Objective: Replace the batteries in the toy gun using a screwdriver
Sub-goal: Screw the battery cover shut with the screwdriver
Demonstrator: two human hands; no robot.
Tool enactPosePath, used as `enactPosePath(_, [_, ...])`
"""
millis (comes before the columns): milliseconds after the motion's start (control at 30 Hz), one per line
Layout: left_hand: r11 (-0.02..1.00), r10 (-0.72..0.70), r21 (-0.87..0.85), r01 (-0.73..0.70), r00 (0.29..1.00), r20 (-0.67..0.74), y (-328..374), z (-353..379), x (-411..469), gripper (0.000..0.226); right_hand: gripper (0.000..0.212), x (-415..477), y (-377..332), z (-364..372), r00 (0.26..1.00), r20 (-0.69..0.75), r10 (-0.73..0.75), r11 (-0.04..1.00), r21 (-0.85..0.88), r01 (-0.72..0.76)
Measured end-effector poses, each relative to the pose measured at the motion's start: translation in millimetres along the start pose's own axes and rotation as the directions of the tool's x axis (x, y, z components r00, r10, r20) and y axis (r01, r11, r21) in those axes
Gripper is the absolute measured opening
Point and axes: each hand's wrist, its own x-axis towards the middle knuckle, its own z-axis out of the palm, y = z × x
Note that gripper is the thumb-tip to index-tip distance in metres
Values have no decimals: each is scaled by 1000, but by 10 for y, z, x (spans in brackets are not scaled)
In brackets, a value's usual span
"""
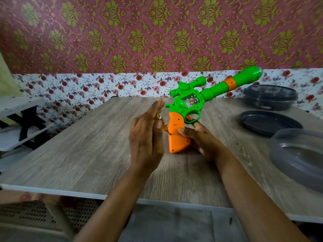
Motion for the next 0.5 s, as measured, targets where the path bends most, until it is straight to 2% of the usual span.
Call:
enactPosePath(133, [1000, 8, 8, -8, 1000, 11, -38, -21, 15, 37, 45, 1, 7, 4, 1000, -10, 4, 1000, 7, -4])
enactPosePath(300, [991, 31, 133, -12, 990, -137, -85, -19, 15, 23, 49, 15, 24, 5, 1000, -16, 2, 1000, 5, -2])
enactPosePath(500, [978, 36, 209, -9, 992, -124, -54, -6, 20, 33, 53, 35, 41, -20, 1000, -21, 24, 1000, 11, -23])
